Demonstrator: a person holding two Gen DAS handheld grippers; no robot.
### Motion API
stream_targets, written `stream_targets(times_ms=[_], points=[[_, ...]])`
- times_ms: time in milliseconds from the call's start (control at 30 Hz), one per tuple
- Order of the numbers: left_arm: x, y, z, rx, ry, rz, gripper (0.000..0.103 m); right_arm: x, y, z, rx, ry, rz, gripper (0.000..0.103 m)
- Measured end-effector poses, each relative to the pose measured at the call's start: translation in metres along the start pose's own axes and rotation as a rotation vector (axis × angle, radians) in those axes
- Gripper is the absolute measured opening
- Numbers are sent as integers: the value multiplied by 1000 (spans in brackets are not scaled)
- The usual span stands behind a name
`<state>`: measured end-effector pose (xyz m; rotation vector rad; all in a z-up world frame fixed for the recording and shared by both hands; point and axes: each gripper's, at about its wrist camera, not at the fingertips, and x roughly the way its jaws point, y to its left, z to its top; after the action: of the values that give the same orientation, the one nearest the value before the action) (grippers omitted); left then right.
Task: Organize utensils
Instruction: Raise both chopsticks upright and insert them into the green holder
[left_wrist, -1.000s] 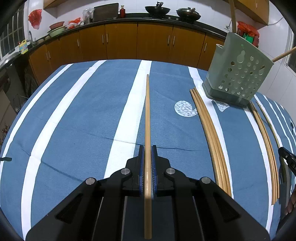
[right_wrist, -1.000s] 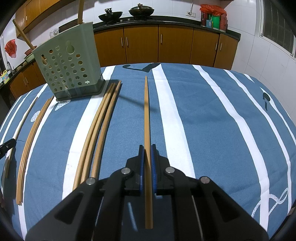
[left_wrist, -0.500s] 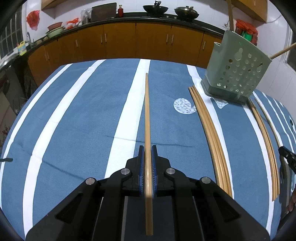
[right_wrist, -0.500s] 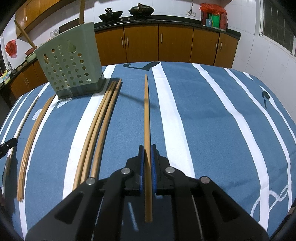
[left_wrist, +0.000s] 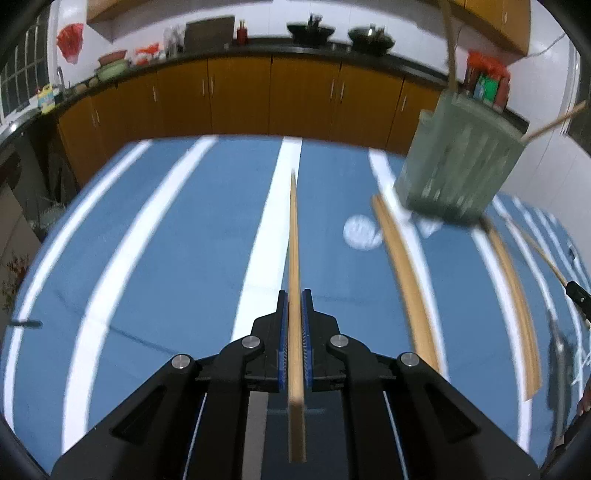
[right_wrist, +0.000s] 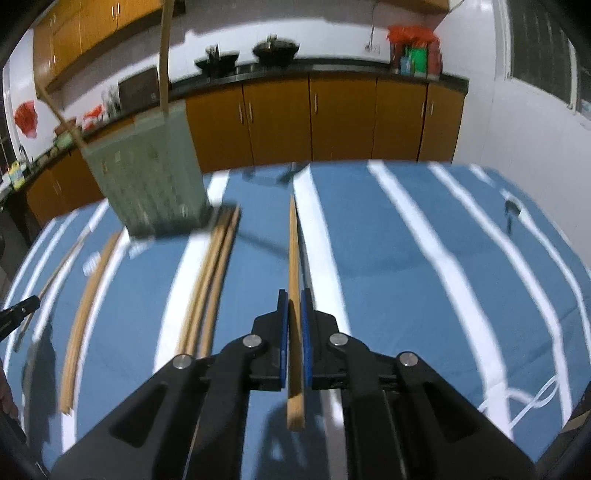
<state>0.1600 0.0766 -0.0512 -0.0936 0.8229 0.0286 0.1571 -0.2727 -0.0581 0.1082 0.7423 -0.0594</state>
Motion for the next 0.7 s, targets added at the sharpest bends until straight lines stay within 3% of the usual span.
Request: stream_targets(times_ms=[300, 500, 700], points=[[-69, -2, 54, -14, -225, -57, 8, -51, -9, 49, 33, -205, 8, 8], [-78, -7, 76, -13, -269, -72, 8, -61, -12, 66, 48, -247, 26, 8], [-106, -25, 100, 15, -345, -132, 8, -100, -2, 96, 48, -340, 141, 8]])
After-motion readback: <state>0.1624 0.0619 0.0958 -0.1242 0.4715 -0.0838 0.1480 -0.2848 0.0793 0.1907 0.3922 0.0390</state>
